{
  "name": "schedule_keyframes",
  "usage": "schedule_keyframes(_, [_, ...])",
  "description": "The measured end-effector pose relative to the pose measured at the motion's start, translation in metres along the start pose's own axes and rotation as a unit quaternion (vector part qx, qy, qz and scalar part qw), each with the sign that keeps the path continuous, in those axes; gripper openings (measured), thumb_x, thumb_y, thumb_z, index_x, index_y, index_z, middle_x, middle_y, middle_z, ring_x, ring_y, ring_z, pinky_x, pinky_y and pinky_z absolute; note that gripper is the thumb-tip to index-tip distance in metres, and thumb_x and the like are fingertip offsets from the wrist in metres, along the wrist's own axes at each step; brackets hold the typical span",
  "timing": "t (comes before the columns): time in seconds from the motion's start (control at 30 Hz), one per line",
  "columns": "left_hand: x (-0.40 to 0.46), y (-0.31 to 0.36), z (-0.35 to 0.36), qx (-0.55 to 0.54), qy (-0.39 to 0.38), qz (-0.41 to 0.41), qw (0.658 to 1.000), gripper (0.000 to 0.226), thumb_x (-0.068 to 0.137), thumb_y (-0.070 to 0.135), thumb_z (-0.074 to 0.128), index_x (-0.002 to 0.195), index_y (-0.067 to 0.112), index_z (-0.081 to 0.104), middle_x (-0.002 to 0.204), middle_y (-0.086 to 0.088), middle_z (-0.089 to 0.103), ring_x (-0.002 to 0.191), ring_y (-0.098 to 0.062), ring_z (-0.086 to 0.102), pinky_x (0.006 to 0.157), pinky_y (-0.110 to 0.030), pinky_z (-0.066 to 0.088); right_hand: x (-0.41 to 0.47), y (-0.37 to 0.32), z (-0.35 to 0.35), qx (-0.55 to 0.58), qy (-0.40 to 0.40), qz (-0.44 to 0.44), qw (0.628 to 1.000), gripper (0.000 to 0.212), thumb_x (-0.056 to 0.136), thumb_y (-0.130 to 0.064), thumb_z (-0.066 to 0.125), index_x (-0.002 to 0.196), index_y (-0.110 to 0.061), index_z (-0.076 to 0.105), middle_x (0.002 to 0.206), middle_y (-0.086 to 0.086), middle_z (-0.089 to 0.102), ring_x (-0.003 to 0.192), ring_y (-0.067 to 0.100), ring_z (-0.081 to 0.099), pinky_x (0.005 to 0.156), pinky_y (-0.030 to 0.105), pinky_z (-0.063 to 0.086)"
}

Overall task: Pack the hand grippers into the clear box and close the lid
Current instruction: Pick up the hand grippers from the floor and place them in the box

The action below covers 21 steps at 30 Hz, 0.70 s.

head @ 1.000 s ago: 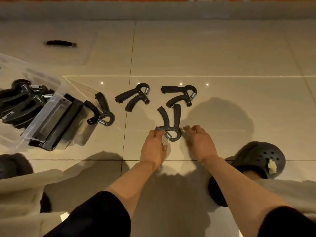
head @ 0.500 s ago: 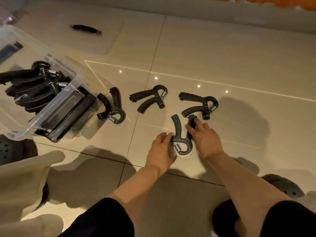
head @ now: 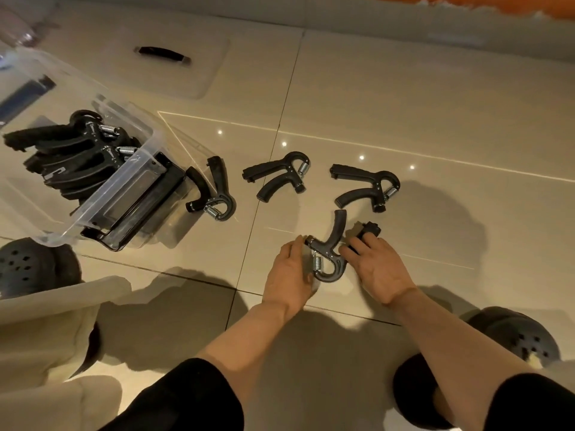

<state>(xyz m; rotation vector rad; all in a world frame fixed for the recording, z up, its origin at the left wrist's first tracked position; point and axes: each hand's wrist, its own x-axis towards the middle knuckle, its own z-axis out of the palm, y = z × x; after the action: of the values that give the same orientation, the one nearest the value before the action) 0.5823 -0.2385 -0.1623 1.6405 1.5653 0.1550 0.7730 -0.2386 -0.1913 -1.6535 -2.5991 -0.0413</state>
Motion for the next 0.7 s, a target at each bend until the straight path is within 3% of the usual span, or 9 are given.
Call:
schedule_keyframes(0.2, [-0.015,0.003,-0.045,-0.090,0.153,-0.027,0.984,0.064,0.092,0.008,0.052,0.147,0.014,0.021,0.143,-0.008,0.041,0.125,-0.021,0.049,0.106,-0.037,0.042,0.033,-0.039,-0.045,0.056,0.034,0.078,0.995,0.040,0.068,-0.006,0.075,0.103,-0.019,0.063,0.099,0.002,0.063,0.084,0.023,0.046,0.067,0.036,0.048])
schedule_keyframes(0.3, [-0.023,0.009,-0.079,-0.142,0.200,-0.016,0.969,0.062,0.093,0.008,0.054,0.147,0.013,0.024,0.142,-0.008,0.044,0.125,-0.020,0.049,0.105,-0.039,0.043,0.055,-0.064,-0.081,0.186,0.054,0.146,0.970,0.031,0.085,-0.011,0.061,0.115,-0.017,0.061,0.107,0.001,0.062,0.092,0.022,0.047,0.079,0.036,0.046])
schedule_keyframes(0.4, [-0.034,0.016,-0.113,-0.180,0.234,-0.001,0.955,0.063,0.092,0.013,0.055,0.147,0.012,0.023,0.140,-0.009,0.046,0.127,-0.020,0.048,0.108,-0.040,0.040,0.075,-0.090,-0.117,0.378,0.075,0.242,0.890,0.030,0.094,-0.016,0.053,0.123,-0.017,0.058,0.104,0.002,0.061,0.090,0.014,0.047,0.079,0.024,0.039])
schedule_keyframes(0.5, [-0.045,0.017,-0.146,-0.151,0.256,0.023,0.954,0.058,0.091,0.020,0.058,0.143,0.010,0.033,0.138,-0.009,0.049,0.127,-0.023,0.048,0.107,-0.042,0.040,0.090,-0.116,-0.153,0.617,0.091,0.275,0.732,0.022,0.095,-0.010,0.052,0.114,-0.012,0.063,0.103,0.005,0.068,0.095,0.015,0.064,0.085,0.023,0.049])
schedule_keyframes(0.53, [-0.049,0.017,-0.156,-0.135,0.256,0.032,0.957,0.054,0.091,0.023,0.058,0.140,0.011,0.038,0.136,-0.010,0.051,0.124,-0.024,0.051,0.105,-0.044,0.042,0.094,-0.124,-0.163,0.655,0.098,0.272,0.698,0.021,0.095,-0.008,0.051,0.112,-0.010,0.063,0.105,0.005,0.070,0.099,0.014,0.065,0.086,0.023,0.051])
schedule_keyframes(0.63, [-0.063,0.014,-0.186,-0.117,0.245,0.061,0.960,0.043,0.091,0.025,0.058,0.131,0.014,0.049,0.123,-0.007,0.060,0.112,-0.024,0.059,0.098,-0.044,0.048,0.106,-0.147,-0.188,0.709,0.098,0.266,0.646,0.021,0.096,-0.008,0.049,0.113,-0.009,0.062,0.105,0.009,0.071,0.097,0.013,0.067,0.071,0.013,0.053])
schedule_keyframes(0.7, [-0.074,0.010,-0.204,-0.113,0.244,0.089,0.959,0.030,0.090,0.021,0.058,0.120,0.018,0.057,0.107,-0.001,0.068,0.097,-0.018,0.065,0.091,-0.041,0.052,0.115,-0.162,-0.199,0.737,0.090,0.267,0.614,0.021,0.097,-0.010,0.049,0.112,-0.012,0.063,0.104,0.011,0.071,0.098,0.018,0.067,0.070,0.019,0.053])
